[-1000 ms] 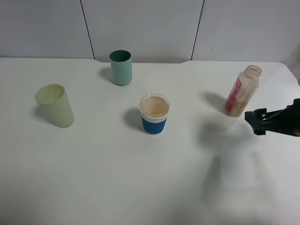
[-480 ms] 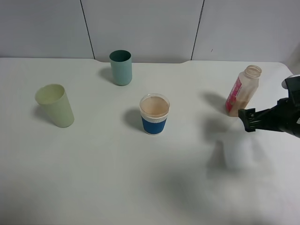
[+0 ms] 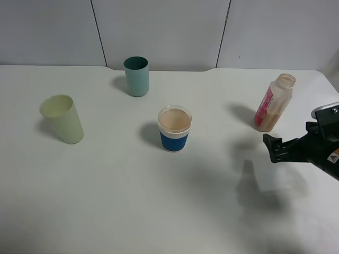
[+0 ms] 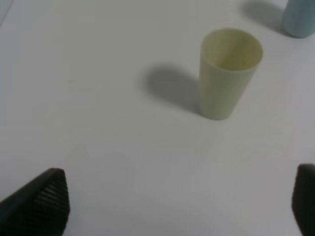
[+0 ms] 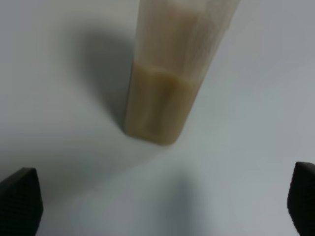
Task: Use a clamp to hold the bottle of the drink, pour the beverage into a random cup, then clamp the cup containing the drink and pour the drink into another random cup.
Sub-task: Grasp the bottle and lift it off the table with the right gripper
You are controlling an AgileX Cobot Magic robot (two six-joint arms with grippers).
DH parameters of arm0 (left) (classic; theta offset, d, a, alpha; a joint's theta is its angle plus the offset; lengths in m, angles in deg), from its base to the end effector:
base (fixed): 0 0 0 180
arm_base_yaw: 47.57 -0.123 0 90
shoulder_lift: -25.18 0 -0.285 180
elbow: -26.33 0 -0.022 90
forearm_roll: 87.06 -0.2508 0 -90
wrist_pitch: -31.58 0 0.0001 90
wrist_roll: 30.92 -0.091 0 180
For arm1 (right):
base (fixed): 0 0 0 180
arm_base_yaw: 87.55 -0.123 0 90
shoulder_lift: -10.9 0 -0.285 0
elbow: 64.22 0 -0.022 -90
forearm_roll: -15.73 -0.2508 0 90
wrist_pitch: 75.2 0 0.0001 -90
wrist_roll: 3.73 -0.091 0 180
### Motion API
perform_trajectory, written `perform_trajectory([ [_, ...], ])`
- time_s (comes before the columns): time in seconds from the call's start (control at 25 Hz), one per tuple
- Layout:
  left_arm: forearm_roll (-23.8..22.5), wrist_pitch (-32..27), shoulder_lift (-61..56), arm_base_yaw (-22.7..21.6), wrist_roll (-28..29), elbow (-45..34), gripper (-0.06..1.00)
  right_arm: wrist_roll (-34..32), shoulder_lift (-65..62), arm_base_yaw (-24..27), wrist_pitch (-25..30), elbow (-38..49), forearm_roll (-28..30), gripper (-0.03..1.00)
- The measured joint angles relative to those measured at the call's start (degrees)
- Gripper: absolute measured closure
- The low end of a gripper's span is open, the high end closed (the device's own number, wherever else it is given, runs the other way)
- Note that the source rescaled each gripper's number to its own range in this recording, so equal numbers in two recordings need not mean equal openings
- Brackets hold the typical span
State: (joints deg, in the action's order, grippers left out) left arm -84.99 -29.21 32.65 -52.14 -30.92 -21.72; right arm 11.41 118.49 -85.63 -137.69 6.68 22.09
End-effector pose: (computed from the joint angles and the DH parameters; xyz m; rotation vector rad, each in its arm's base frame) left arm -0.0065 -0.0034 0.2798 -0.0789 2.0279 0.0072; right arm 0.1962 0.0024 0.1045 -0.3464 1.9970 -0.1210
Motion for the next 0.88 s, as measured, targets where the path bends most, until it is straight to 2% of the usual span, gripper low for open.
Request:
perform_trajectory([
  [0.04, 0.0, 0.0, 0.0, 0.0, 0.0, 0.0, 0.27, 0.41, 1.33, 0.0, -3.42, 1.23, -0.27, -0.03],
  [0.28, 0.0, 0.0, 0.0, 0.0, 0.0, 0.0, 0.27, 0.92, 5.43, 0.0, -6.1, 3.0, -1.45, -0.03],
  [0.44, 0.0, 0.0, 0.0, 0.0, 0.0, 0.0, 0.27, 1.54, 12.46, 0.0, -6.63, 1.07, -1.39, -0.03],
  [0.88, 0.0, 0.0, 0.0, 0.0, 0.0, 0.0, 0.27, 1.94, 12.54, 0.0, -6.65, -0.59, -1.28, -0.03],
])
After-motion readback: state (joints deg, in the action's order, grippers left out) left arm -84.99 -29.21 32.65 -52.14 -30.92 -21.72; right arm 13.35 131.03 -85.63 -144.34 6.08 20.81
